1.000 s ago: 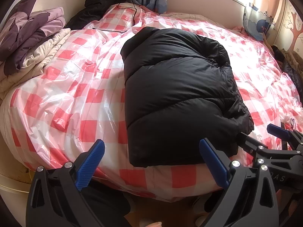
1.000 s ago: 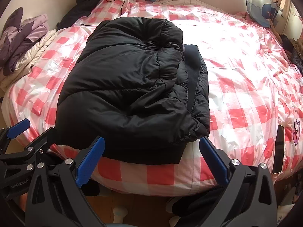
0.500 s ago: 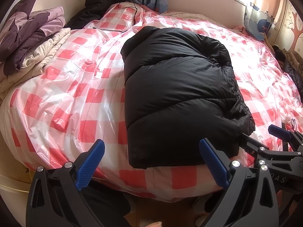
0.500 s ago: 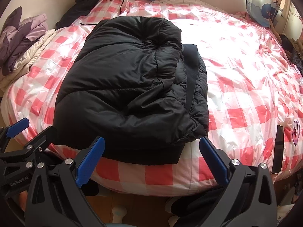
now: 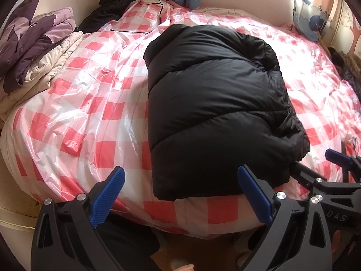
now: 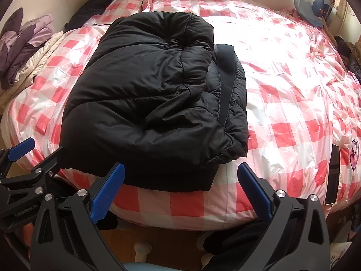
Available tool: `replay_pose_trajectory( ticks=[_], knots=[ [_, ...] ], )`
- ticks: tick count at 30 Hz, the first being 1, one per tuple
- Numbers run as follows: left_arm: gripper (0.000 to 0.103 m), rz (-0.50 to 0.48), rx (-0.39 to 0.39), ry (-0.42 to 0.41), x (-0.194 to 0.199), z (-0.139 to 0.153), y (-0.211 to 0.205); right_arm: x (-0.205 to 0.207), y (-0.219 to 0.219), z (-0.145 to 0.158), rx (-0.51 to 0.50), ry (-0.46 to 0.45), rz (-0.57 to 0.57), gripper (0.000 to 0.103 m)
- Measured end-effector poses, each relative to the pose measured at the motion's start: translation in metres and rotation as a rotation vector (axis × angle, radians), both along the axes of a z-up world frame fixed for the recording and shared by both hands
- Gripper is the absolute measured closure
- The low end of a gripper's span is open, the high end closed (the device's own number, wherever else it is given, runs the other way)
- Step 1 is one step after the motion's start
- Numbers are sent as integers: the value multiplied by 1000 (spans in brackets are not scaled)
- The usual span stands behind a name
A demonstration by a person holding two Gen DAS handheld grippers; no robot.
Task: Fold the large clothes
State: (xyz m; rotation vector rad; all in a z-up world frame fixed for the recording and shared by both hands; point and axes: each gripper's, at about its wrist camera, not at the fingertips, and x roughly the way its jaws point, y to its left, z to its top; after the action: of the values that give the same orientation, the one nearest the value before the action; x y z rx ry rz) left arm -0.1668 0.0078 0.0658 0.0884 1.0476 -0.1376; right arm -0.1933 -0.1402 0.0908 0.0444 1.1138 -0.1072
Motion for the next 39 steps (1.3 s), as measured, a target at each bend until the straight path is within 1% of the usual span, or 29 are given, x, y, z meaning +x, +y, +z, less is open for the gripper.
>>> replay_pose_trajectory(
  ticks=[2, 7, 11, 16, 21, 27, 36, 39],
  knots=[
    [7, 1, 11, 3, 0, -1, -1, 0, -1, -1, 5, 2, 0, 6],
    [7, -1, -9, 3, 0, 2, -1, 0, -3, -2, 11, 2, -2, 6],
    [7, 13, 3, 8, 0, 2, -1, 1, -3, -3, 19, 4, 3, 6],
    [7, 18, -37, 41, 2, 0, 0, 0, -6, -6, 26, 8, -1, 6],
    [7, 13, -17, 34, 0, 0, -5, -1, -9, -7, 32, 4, -7, 6],
    [7, 9, -4, 49, 1, -1, -8, -1, -10, -9, 34, 9, -12, 6],
    [7, 4, 0, 37, -1, 0, -10, -1, -10, -11, 41, 11, -16, 6],
    [7, 0, -11, 37, -1, 0, -10, -2, -10, -12, 44, 11, -17, 6]
  ],
)
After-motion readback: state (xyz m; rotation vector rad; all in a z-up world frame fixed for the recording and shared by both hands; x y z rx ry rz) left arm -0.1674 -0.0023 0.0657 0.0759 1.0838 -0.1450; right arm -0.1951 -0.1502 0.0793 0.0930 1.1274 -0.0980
